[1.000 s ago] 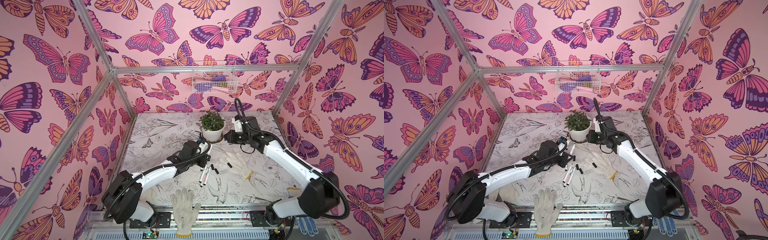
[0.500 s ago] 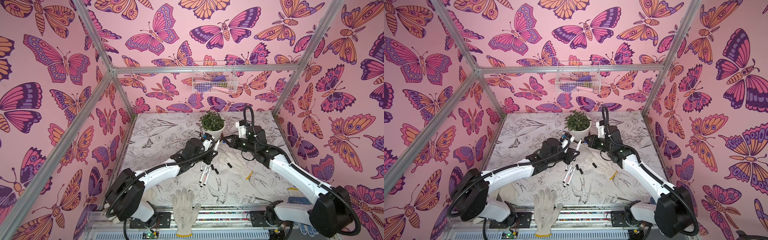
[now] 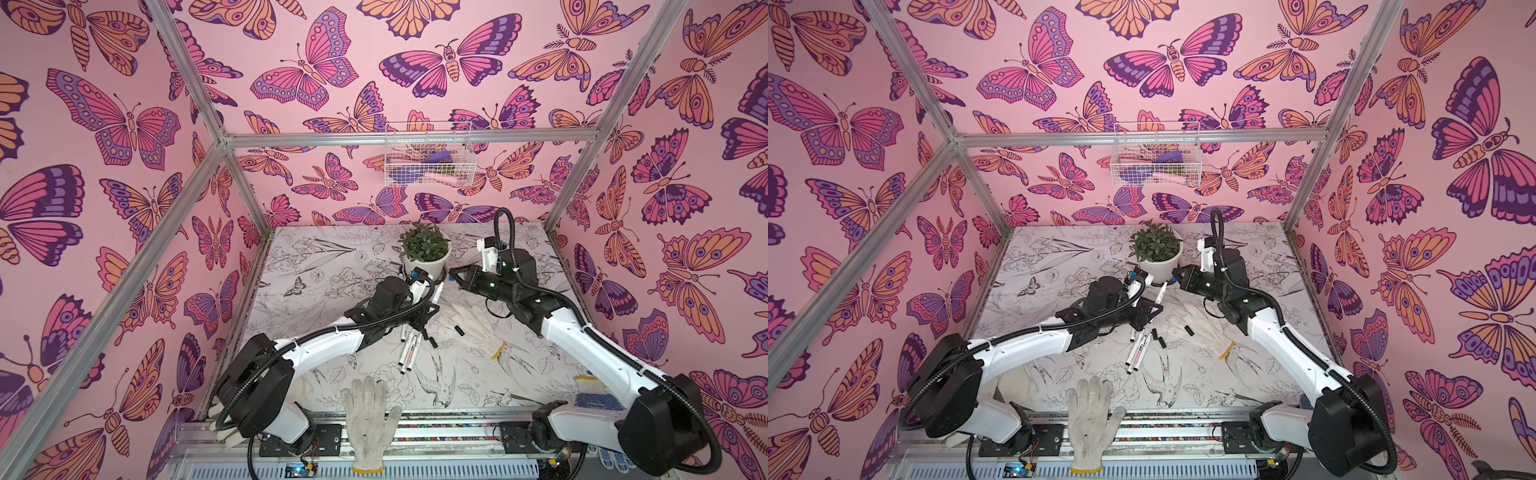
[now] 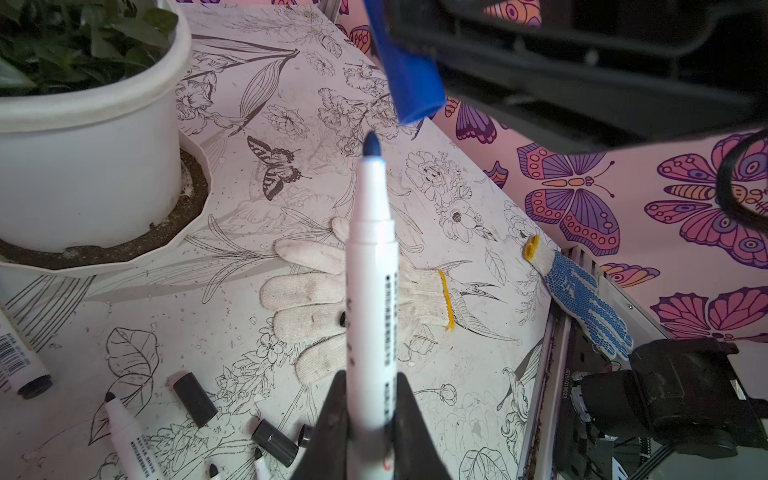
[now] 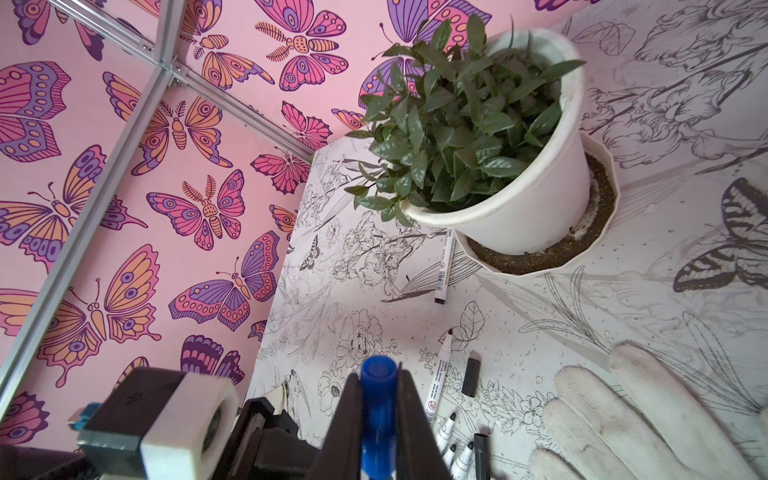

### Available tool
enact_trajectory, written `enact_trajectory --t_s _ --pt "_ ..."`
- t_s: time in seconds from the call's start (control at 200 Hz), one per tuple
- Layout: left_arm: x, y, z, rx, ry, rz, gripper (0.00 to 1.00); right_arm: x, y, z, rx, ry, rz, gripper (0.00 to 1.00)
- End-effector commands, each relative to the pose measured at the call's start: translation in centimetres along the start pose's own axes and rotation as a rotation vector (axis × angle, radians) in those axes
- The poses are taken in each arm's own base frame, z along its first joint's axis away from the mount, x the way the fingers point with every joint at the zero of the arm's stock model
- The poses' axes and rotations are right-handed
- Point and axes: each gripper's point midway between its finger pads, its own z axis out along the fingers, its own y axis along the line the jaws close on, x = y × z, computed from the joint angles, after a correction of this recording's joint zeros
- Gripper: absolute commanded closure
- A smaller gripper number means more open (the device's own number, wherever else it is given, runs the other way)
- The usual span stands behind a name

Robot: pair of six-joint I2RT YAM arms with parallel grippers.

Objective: Insert the pens into the pen caps
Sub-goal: 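Lift the blue cap with the right gripper and carry it over the marker tip, then lower the blue cap onto the marker tip held by the left gripper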

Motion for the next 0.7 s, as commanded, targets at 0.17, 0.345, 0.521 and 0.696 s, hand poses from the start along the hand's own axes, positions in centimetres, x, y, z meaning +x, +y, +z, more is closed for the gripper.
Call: enact_trajectory --t_s 0.17,0.345,0.521,0.696 --pt "-0.6 -1.8 0.6 0.061 -0.008 0.063 1.0 -1.5 0.8 -0.9 -0.015 -0.038 -0.009 1.0" --pt "-0.5 -2.7 0.6 0.089 -0.001 0.092 1.0 -1.7 1.0 -0.6 -0.04 -0.036 0.01 1.0" --pt "-0.4 -2.9 0.4 0.094 0.0 0.1 1.0 -1.3 1.3 -0.2 -0.066 -0.008 0.015 1.0" --pt "-0.3 -2.7 0.5 0.085 0.003 0.097 1.0 -1.0 2.0 -0.5 -0.098 0.016 0.002 1.0"
